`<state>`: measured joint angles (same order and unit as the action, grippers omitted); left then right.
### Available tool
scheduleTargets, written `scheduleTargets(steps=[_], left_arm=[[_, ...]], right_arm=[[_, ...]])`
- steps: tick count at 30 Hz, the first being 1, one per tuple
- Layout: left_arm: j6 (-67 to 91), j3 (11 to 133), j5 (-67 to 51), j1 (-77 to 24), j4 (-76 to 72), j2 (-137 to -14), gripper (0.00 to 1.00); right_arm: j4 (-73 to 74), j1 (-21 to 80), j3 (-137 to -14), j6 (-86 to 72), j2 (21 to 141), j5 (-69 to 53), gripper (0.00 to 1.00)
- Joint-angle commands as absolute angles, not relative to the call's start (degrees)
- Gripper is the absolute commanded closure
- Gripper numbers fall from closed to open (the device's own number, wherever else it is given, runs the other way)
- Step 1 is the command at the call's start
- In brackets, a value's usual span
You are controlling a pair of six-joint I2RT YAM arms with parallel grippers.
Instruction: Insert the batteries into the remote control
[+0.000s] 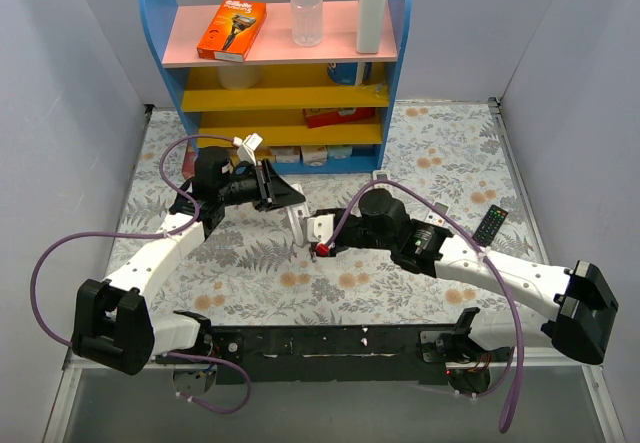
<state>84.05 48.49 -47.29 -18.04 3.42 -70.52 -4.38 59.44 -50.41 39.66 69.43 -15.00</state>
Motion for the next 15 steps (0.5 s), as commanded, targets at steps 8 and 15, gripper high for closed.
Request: scheduleTargets(steps=[8,15], left_arm=[[88.7,48.1,-53.4,-18.3,1.2,-69.6,1.00],[88.1,46.1,-55.5,-18.6,1.2,-71.6,1.00]], right_arm=[[-11.9,60.6,-45.3,44.4,70.5,-6.9,0.71],[-19.0,60.6,-42.5,43.8,70.7,-4.2,0.81]])
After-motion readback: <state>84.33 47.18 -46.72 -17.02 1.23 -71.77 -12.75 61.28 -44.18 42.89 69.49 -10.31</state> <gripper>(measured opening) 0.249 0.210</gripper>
